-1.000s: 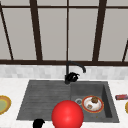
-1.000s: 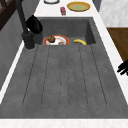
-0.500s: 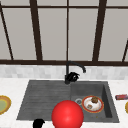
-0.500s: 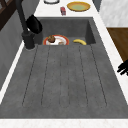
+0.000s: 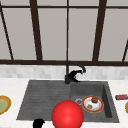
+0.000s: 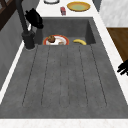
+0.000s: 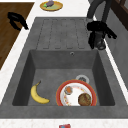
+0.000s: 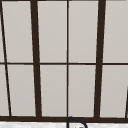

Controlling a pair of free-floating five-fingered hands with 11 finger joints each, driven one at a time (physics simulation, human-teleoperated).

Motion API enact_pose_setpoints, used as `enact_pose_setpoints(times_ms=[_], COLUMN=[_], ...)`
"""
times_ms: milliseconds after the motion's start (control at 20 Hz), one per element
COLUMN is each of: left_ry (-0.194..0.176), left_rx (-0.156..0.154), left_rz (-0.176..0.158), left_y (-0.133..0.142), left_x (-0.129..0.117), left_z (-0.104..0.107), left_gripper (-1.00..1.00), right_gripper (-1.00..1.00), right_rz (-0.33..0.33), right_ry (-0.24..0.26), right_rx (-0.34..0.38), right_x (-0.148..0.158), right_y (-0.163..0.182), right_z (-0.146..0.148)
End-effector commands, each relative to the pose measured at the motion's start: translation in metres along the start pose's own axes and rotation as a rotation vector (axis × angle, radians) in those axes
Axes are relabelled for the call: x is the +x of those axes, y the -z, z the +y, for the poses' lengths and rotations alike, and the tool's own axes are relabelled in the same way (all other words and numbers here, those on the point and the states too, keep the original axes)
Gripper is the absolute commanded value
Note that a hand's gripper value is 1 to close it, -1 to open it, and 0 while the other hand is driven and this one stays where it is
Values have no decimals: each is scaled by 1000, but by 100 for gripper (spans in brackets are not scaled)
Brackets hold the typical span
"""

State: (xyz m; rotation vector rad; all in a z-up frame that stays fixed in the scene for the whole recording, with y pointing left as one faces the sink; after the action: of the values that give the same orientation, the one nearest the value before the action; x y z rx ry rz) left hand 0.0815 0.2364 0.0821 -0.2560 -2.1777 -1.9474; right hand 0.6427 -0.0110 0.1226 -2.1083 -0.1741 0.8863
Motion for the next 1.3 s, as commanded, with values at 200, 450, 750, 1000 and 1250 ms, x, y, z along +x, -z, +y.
enact_pose_setpoints(times_ms=[200,450,750,1000,1250], left_ry=[0,0,0,0,0], left_rx=[0,0,0,0,0], left_rz=[0,0,0,0,0], left_y=[0,0,0,0,0], left_x=[0,0,0,0,0], left_z=[0,0,0,0,0], left_gripper=[0,0,0,0,0], right_gripper=[-100,-100,-100,-100,-100], right_rz=[-72,-96,-137,-162,-201], right_ry=[4,34,76,111,123], right_rx=[104,131,220,229,192], right_x=[-26,-42,-59,-57,-55], right_y=[19,32,46,50,43], right_z=[-8,-9,-6,19,53])
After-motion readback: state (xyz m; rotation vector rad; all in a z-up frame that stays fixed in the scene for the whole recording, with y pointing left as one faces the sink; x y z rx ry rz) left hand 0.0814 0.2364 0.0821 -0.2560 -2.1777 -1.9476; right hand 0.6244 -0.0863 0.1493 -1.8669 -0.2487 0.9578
